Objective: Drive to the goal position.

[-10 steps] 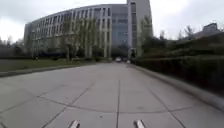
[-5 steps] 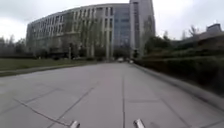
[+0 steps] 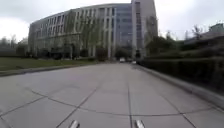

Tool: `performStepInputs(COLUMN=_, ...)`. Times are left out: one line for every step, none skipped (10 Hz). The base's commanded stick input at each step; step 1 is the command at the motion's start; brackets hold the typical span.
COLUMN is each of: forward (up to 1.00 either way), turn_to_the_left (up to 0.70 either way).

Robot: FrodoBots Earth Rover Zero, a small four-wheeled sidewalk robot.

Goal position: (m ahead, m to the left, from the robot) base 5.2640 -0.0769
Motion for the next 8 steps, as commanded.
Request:
performStepInputs(forward=0.85, turn_to_the_left=0.0)
performStepInputs(forward=0.85, turn_to_the_left=0.0)
performStepInputs(forward=0.85, turn_to_the_left=0.0)
performStepInputs(forward=0.85, turn_to_the_left=0.0)
performStepInputs(forward=0.85, turn_to_the_left=0.0)
performStepInputs(forward=0.85, turn_to_the_left=0.0)
performStepInputs(forward=0.85, turn_to_the_left=0.0)
performStepInputs(forward=0.85, turn_to_the_left=0.0)
